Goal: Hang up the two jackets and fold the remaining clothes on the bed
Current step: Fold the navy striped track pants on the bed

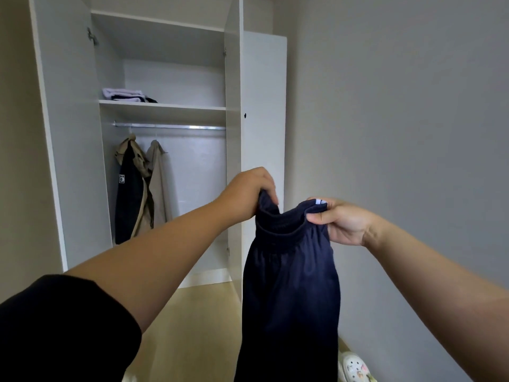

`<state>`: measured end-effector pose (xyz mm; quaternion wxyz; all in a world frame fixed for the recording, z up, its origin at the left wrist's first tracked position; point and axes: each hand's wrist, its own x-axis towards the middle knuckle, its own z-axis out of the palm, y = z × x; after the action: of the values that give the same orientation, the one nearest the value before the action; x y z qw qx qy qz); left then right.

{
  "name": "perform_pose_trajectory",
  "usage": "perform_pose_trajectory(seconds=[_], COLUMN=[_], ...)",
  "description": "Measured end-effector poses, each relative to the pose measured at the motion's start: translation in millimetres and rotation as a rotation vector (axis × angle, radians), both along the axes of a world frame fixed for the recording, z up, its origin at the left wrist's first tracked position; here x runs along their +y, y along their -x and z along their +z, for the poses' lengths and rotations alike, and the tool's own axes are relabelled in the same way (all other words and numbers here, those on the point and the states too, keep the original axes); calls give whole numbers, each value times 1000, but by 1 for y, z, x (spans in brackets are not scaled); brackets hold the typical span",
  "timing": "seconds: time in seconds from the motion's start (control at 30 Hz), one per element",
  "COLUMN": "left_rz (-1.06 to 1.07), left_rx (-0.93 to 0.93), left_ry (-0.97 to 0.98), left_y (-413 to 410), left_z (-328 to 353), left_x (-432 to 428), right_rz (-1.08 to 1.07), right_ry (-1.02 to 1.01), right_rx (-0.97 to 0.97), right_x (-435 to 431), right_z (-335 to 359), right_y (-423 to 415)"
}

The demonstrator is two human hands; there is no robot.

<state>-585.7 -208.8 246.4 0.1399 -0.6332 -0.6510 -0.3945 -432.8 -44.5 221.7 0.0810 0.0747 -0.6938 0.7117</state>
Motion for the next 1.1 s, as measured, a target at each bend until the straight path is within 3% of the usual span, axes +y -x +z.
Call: perform_pose_trajectory(seconds=[0.1,0.17,0.27,0.37,0.4,0.47,0.6,0.77,0.93,1.1], left_rz=[-159,-152,-16,29,33,59,64,103,142,138], left_rx=[-258,-256,-294,-797,-833,-726,-592,-345,-265,-227], left_ry=[11,50,112,345,468,601,519,602,685,716], left_y=[-21,-29,-22,-13,-12,-10,-7,-10,-13,-21], left_z=[4,4,8,12,11,6,-1,2,5,3], left_x=[10,11,8,-4,-7,-9,-5,-2,1,4], right_rz=[76,100,-99,-348,-392,-438,-443,-349,-287,-382], right_ry=[-29,-30,38,52,46,-4,-94,-115,-144,-229], right_rx=[20,-16,-10,30,42,50,43,-4,-25,-42], right_x=[-10,-12,-10,-10,-11,-16,-20,-15,-13,-19], right_z=[-4,-9,-14,-17,-17,-15,-10,-2,-4,-7], right_y=[5,6,9,13,15,16,13,3,-3,3])
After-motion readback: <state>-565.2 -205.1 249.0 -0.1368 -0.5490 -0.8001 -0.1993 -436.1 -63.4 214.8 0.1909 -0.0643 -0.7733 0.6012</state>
